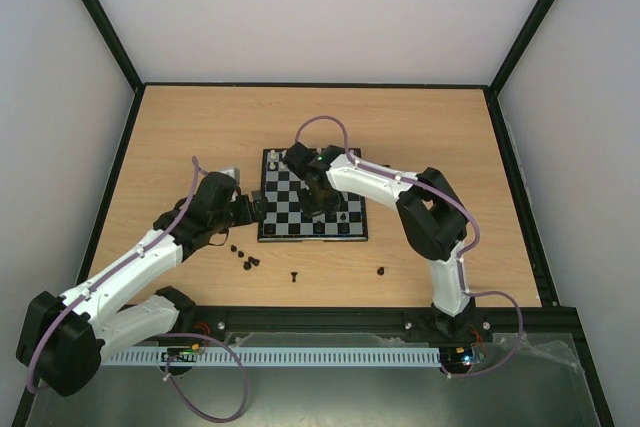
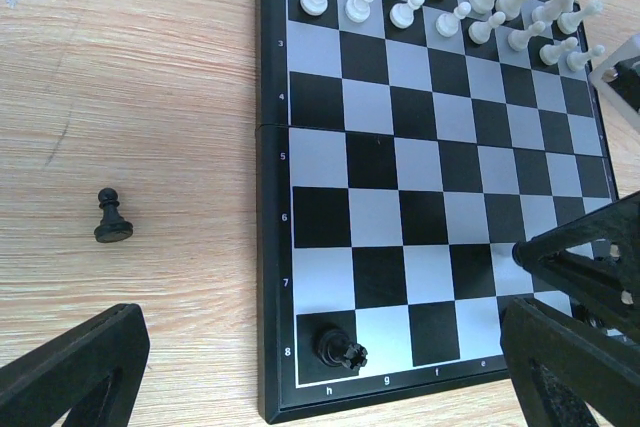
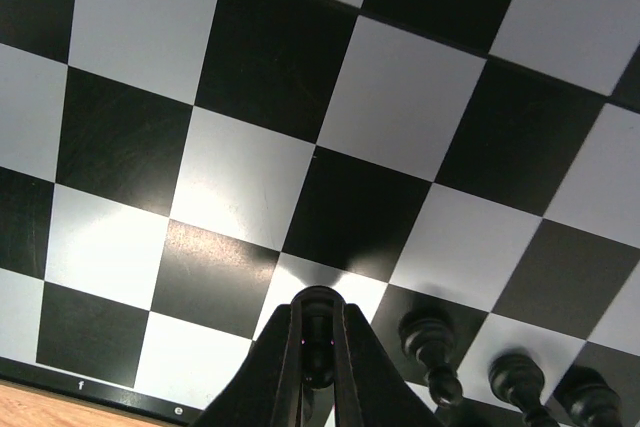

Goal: Set up the chess pieces on the board
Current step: Place the chess piece on the chessboard.

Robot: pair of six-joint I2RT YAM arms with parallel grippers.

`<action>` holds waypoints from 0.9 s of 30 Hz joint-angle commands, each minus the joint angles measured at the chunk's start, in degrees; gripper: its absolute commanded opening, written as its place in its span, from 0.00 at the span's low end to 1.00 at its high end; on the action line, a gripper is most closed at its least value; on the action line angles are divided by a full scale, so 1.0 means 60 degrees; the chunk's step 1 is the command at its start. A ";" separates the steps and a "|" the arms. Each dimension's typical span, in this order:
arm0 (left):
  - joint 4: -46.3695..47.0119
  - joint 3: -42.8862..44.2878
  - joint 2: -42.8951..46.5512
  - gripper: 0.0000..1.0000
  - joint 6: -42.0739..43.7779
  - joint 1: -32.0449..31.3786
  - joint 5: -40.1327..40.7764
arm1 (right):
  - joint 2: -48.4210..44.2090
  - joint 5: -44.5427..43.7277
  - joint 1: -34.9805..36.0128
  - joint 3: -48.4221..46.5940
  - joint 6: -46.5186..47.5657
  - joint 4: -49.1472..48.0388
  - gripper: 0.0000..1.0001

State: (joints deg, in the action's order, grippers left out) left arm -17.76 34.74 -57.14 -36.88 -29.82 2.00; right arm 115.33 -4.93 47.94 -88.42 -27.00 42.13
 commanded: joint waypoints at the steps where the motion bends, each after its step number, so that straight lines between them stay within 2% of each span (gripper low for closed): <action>1: -0.0083 -0.0128 0.0120 0.99 -0.0028 0.0063 0.0106 | 0.0306 0.0016 0.0165 0.0111 0.0033 0.0448 0.05; 10: -0.0072 -0.0154 0.0132 1.00 -0.0032 0.0077 0.0091 | 0.0393 0.0030 0.0185 0.0096 0.0048 0.0425 0.06; 14: -0.0047 -0.0164 0.0111 0.99 -0.0036 0.0078 0.0091 | 0.0386 0.0002 0.0192 0.0111 0.0060 0.0424 0.11; 18: -0.0043 -0.0145 0.0104 0.99 -0.0036 0.0078 0.0091 | 0.0311 -0.0053 0.0190 0.0093 0.0055 0.0408 0.13; 27: -0.0111 -0.0044 0.0050 1.00 -0.0040 0.0078 0.0148 | -0.0163 -0.0264 0.0194 -0.0123 0.0145 0.0447 0.29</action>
State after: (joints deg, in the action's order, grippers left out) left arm -17.74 34.57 -57.08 -36.88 -29.80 2.04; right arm 117.01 -5.56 48.77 -88.40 -26.94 42.15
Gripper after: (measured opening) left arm 0.994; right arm 0.261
